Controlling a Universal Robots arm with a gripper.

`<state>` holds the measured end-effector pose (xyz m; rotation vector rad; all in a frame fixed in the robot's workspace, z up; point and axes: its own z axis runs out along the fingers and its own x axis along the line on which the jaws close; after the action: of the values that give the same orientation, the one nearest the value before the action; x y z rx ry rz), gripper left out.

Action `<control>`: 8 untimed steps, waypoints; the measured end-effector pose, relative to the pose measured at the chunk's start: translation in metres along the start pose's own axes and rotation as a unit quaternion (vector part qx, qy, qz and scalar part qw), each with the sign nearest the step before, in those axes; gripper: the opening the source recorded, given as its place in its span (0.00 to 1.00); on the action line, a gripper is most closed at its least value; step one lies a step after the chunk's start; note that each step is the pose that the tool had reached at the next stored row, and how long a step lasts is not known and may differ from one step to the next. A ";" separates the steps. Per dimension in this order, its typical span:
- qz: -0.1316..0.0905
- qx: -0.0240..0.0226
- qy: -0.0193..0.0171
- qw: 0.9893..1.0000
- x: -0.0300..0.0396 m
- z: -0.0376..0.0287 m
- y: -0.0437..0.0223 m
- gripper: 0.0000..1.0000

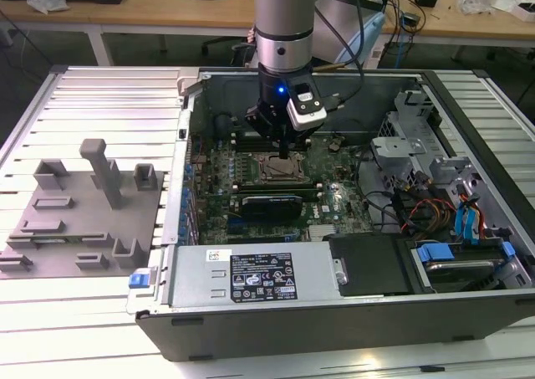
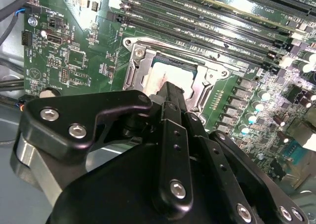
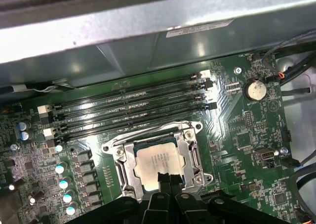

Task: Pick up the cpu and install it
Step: 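Install the second cpu locking lever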

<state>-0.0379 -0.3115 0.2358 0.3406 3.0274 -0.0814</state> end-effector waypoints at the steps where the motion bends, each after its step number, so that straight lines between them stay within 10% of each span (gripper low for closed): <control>1: 0.000 0.000 0.000 1.000 0.0000 0.0000 0.0000 0.11; 8: 0.000 0.000 0.000 1.000 0.0001 0.0000 0.0000 0.11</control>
<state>-0.0380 -0.3116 0.2358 0.3395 3.0275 -0.0812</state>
